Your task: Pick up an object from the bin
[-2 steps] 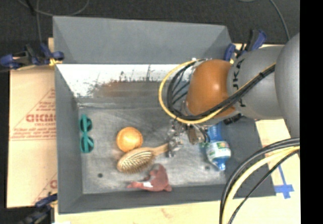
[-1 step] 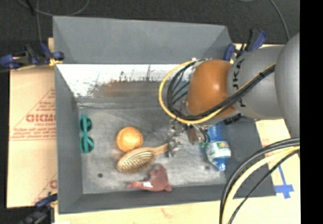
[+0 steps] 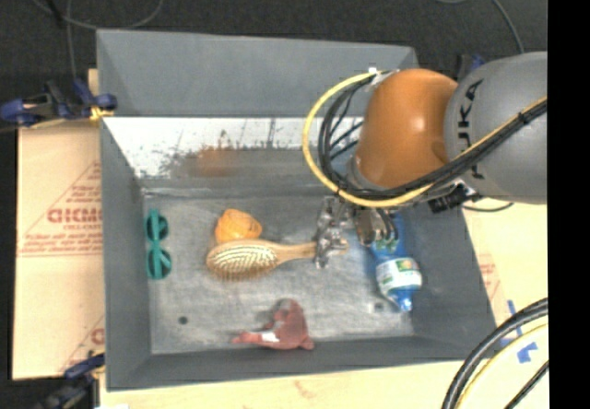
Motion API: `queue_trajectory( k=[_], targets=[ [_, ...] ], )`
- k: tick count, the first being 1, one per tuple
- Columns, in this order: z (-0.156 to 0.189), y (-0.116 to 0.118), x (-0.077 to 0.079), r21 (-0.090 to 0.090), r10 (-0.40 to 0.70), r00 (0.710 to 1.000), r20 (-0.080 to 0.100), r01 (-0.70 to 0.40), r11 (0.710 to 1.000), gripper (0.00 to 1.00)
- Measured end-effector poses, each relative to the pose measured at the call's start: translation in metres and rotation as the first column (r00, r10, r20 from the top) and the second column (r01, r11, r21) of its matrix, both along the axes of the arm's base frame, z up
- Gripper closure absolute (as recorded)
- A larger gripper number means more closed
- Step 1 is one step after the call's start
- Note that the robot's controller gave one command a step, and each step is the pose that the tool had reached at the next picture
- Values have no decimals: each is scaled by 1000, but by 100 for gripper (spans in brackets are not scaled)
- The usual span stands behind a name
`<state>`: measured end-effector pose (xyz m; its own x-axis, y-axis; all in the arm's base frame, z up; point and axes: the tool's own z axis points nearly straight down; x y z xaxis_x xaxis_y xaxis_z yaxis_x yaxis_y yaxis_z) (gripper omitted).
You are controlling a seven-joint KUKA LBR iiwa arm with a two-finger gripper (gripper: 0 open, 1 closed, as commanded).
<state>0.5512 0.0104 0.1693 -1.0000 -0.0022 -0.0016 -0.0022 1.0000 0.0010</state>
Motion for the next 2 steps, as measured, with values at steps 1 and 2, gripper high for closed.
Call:
queue_trajectory(
  k=[1,2],
  targets=[
    [0,0,0,0,0,1000,0,0,1000,100],
    [18,1,0,0,1,1000,-1,-1,1000,100]
  ],
)
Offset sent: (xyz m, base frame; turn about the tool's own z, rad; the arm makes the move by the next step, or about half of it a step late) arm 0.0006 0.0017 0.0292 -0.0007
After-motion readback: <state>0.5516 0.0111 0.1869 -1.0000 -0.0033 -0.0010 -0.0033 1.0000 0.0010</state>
